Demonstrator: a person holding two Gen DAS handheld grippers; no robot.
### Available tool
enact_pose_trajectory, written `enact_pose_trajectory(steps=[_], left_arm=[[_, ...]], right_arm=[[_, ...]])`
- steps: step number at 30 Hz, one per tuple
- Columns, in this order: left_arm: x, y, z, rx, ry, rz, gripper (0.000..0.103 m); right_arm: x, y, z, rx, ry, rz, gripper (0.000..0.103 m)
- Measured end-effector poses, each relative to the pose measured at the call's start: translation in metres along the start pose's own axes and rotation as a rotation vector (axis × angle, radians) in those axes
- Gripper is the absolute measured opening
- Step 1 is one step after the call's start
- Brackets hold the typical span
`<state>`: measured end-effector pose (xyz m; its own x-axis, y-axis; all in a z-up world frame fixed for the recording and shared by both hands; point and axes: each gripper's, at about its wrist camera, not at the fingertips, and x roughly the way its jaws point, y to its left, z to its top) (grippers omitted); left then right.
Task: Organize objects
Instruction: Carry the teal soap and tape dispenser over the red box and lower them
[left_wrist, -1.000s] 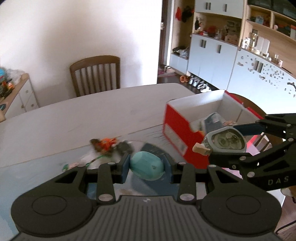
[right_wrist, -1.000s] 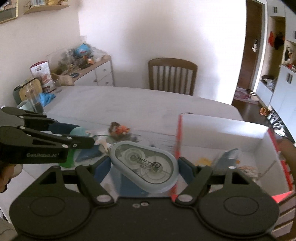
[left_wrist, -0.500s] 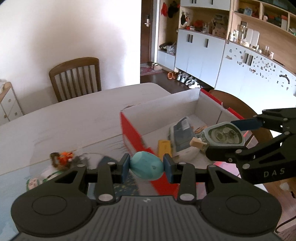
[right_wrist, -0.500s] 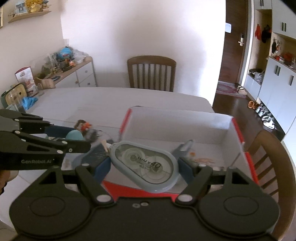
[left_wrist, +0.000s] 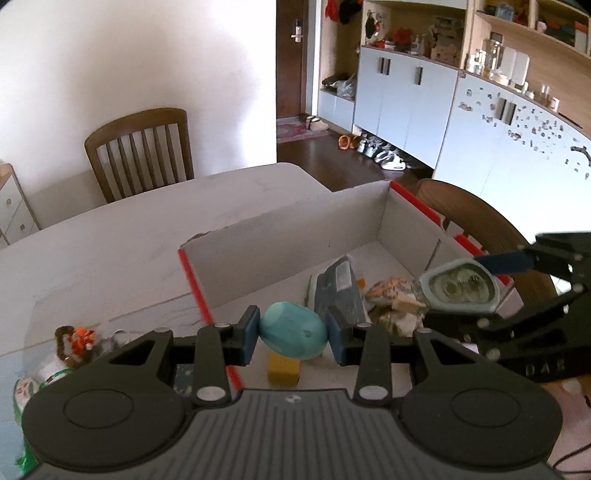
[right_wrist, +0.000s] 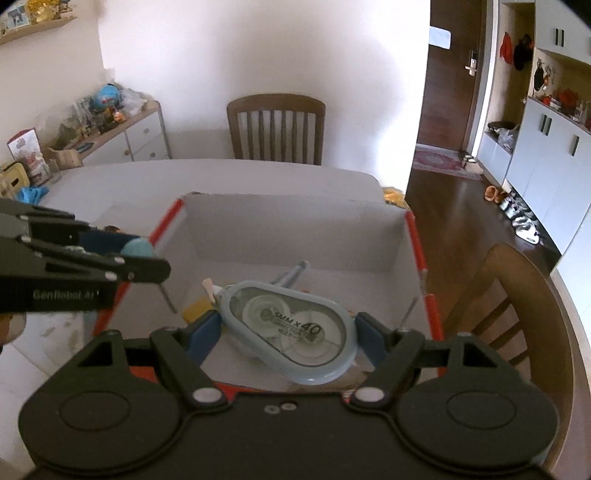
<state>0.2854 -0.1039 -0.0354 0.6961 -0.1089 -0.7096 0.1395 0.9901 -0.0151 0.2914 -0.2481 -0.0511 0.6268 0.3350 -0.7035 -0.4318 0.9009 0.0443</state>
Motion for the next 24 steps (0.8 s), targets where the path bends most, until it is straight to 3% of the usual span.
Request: enact_pose_trajectory(steps=[12, 24], left_arm=[[0.069, -0.009, 0.034, -0.023, 0.074, 0.040, 0.038], [0.133, -0.012, 0.045, 0.006, 0.226, 0.090, 0.038]], right_arm=[[0.034, -0.024, -0.001, -0.047, 0.080, 0.022, 0.078], [0.063, -0.026, -0.001, -0.093, 0.184, 0.030, 0.078]])
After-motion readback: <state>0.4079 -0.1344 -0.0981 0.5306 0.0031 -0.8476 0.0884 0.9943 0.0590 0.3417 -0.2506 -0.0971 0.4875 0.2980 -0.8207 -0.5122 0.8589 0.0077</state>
